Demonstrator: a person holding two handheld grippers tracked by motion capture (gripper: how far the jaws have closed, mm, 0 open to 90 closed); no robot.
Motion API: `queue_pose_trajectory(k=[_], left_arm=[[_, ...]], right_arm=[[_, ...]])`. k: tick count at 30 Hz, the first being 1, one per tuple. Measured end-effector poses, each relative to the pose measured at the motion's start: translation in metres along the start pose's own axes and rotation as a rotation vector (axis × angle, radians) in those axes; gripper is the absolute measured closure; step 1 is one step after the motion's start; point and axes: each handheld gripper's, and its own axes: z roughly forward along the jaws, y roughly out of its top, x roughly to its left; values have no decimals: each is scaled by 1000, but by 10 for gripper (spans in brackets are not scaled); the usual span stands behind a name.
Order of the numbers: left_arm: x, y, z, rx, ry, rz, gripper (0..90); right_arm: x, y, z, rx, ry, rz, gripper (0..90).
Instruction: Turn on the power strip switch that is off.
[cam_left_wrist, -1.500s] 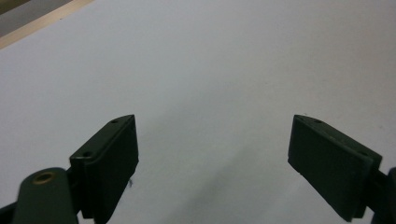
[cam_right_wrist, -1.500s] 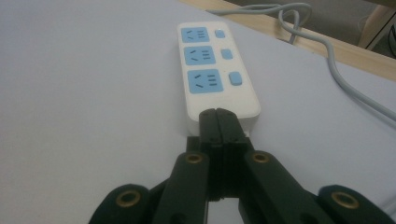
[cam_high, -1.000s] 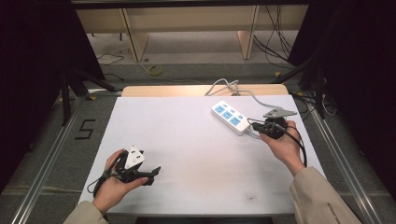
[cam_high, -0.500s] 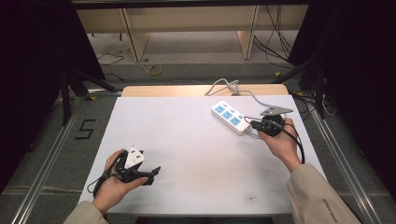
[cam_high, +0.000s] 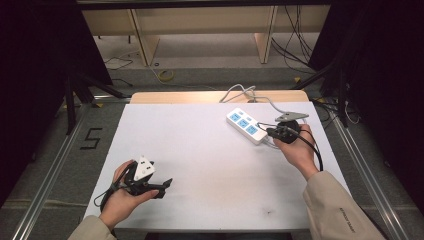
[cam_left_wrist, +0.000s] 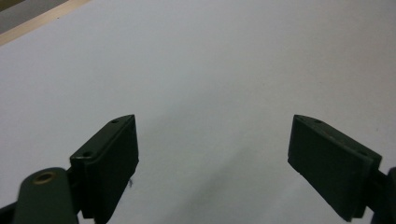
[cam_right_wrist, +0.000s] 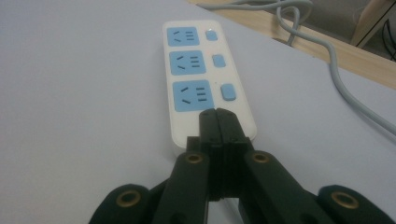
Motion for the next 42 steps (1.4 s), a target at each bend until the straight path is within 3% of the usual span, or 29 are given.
queue_pose_trajectory(k=[42], left_arm=[[0, 0, 0, 0, 0, -3, 160]], right_arm=[[-5, 11, 23, 41, -13, 9, 900]])
